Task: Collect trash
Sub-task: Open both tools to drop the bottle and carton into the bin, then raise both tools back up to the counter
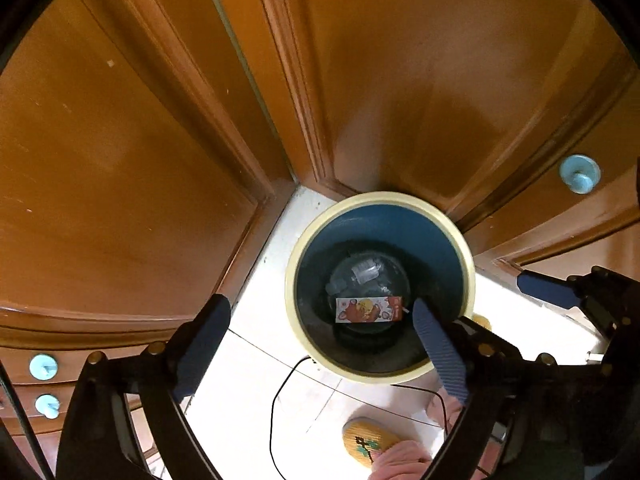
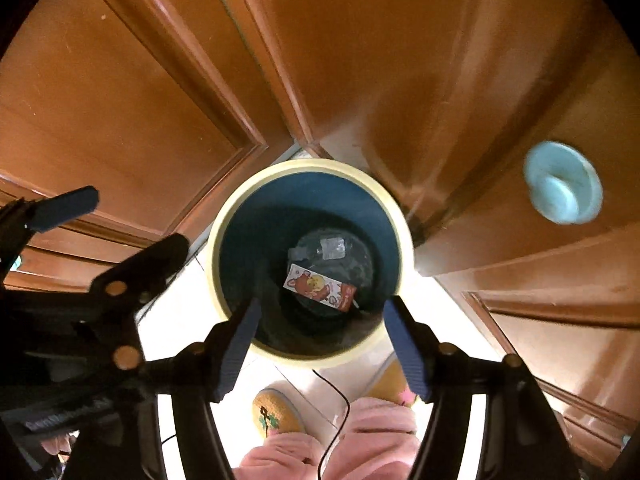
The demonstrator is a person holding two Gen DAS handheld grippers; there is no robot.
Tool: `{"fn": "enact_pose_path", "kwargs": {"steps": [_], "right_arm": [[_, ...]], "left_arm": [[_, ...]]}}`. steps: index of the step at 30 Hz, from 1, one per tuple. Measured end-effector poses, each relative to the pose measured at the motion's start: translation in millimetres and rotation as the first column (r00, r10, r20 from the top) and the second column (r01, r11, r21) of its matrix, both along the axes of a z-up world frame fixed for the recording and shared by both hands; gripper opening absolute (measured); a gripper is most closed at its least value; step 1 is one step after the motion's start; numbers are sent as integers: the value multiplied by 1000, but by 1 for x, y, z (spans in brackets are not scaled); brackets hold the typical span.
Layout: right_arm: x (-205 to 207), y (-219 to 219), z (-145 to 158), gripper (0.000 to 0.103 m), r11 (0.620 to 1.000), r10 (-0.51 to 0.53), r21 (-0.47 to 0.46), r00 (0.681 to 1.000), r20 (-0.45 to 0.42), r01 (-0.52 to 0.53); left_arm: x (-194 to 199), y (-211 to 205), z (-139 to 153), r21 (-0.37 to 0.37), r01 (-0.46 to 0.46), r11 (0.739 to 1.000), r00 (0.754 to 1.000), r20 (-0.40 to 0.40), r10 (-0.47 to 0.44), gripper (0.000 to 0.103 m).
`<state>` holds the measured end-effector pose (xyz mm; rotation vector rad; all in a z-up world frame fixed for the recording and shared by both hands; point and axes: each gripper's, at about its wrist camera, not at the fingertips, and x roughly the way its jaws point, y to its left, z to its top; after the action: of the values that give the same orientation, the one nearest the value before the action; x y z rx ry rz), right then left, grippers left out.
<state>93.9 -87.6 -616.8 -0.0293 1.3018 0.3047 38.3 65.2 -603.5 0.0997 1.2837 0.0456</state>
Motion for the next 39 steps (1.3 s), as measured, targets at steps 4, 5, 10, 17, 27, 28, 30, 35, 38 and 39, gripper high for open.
{"fn": "enact_pose_path", "kwargs": {"steps": [4,5,10,17,27,28,30,35,38,39], "right_arm": [[-11,-12,15,66,1000,-28,1,1000,-3,28],[-13,-15,18,66,999,-35,0,999,-4,35],[-21,-24,35,66,998,-69,7,997,-18,69],[-34,-37,95,66,992,-122,38,993,5,122],[-58,-52,246,66,985,-148,112,981,122,135],[-60,-53,263,66,984,-148,120,979,137,132],[-67,-54,299,66,983,-148,138,973,177,124],[-81,-56,374,66,977,-150,186,954,259,103],[-86,-51,405,66,977,-143,196,942,303,85],[-89,-50,416,66,976,-137,202,937,321,74]], "left_arm": [[-8,-5,19,5,12,1000,1000,12,-12,96],[-10,-5,23,4,13,1000,1000,12,-13,96],[-15,-6,41,-10,-1,1000,1000,5,1,96],[-26,-7,101,-28,-24,999,999,38,25,96],[-47,-7,264,-54,-16,998,987,160,24,96],[-49,-6,282,-61,-13,998,985,169,23,96],[-54,-3,313,-77,-10,997,981,190,24,97],[-67,0,381,-76,13,997,964,266,8,100],[-72,1,410,-62,22,998,954,300,-3,100],[-70,2,417,-63,28,998,951,308,-7,100]]}}
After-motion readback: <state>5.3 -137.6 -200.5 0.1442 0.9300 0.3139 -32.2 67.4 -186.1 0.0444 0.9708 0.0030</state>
